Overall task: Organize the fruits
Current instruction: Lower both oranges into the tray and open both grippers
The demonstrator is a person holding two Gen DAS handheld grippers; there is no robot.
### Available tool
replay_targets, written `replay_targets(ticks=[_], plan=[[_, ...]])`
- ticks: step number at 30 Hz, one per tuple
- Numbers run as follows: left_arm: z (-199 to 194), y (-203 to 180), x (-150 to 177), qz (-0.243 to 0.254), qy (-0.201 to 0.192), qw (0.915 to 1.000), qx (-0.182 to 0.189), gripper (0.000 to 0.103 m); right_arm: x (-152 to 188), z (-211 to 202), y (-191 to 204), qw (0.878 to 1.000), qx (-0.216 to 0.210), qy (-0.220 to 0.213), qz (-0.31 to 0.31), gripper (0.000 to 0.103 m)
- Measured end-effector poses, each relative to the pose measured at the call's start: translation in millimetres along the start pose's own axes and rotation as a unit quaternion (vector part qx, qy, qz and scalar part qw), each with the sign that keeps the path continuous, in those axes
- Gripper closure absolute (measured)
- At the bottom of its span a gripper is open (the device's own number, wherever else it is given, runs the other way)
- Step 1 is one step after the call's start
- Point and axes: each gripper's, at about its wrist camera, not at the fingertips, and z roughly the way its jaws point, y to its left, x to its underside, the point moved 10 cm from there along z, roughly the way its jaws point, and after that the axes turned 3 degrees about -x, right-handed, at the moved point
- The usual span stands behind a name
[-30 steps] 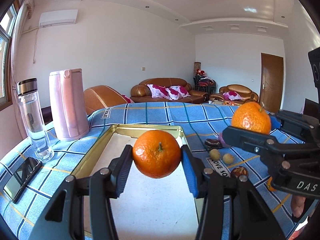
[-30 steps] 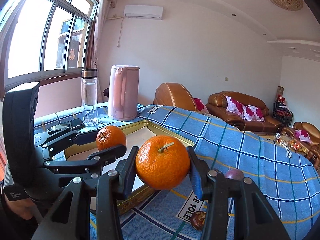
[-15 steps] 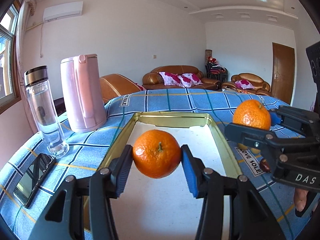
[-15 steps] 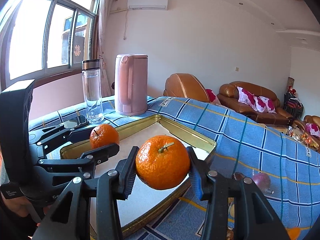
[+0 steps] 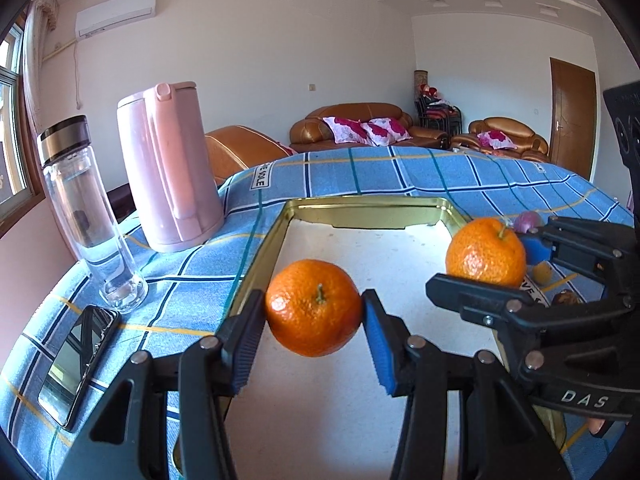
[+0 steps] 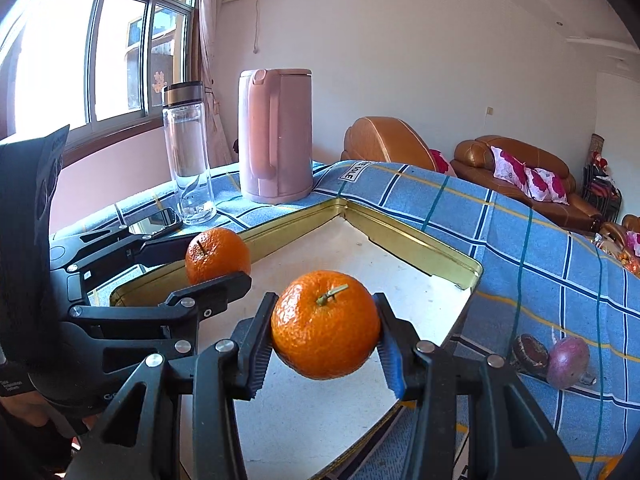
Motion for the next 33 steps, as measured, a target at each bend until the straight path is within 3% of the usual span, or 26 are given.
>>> replay_targets(ticks=[11,26,31,33], plan=[[15,3,9,0.019,0.040,0.9990,-0.006,0.053,12,17,-2,0.999,0.004,0.036,0.005,0.055],[20,4,8,0.038,0.043,0.9983,-0.012,0.052,24,28,0,0.997,0.013,0.070,-0.004,0.054],[16,9,7,0.029,0.037,0.9986,-0.022,0.050,21,25,-1,0.998,0.028,0.060,-0.014,0.045],[11,13,6,0.022,0.030,0.9990,-0.025,0.042,19,21,-2,0.998,0.030,0.051,-0.013,0.041]])
